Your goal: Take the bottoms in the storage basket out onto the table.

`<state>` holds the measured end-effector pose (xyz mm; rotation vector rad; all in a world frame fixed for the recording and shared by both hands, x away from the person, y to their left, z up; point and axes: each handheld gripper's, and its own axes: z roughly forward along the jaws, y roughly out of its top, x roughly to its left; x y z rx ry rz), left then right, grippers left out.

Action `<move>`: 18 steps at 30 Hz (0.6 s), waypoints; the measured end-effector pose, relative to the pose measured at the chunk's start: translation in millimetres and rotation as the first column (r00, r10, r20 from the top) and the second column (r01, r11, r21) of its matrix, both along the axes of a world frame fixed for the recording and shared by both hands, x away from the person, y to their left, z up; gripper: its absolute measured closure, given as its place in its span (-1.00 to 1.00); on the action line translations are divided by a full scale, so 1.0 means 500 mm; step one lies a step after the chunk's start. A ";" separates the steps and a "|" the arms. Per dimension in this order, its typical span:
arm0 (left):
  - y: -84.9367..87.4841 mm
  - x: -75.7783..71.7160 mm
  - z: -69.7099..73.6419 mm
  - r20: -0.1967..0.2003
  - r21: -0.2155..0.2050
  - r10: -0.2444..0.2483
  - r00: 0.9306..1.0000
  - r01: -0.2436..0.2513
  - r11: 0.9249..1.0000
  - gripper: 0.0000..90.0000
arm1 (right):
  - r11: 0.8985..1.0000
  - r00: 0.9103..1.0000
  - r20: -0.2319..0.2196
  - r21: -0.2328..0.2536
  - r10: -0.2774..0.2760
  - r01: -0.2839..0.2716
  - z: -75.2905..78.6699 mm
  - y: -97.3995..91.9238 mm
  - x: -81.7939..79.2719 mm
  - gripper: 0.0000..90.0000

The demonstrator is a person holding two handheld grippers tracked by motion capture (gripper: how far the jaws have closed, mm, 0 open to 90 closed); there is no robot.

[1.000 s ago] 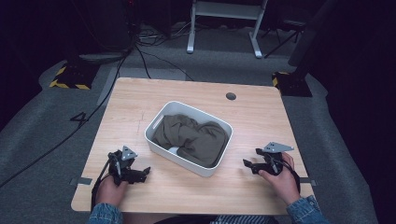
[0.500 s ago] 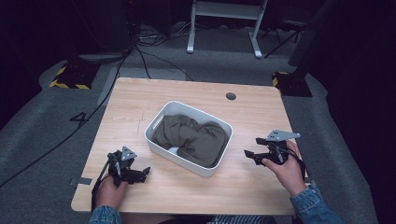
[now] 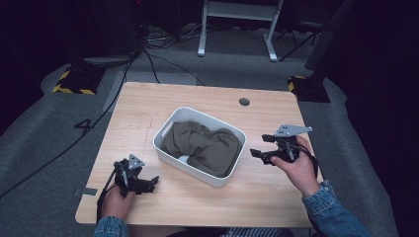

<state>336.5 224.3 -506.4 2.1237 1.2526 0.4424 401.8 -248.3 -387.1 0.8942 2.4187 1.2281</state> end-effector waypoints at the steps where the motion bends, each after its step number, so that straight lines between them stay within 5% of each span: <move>1: 0.000 0.001 0.000 -0.002 -0.001 -0.002 1.000 0.002 1.000 -1.00 | 1.000 1.000 0.004 0.001 0.004 -0.004 0.005 0.006 0.003 -0.49; 18: 0.000 0.002 0.000 -0.002 0.000 -0.003 1.000 0.003 1.000 -1.00 | 0.998 0.998 -0.006 0.030 0.061 -0.061 0.057 0.099 0.045 -0.54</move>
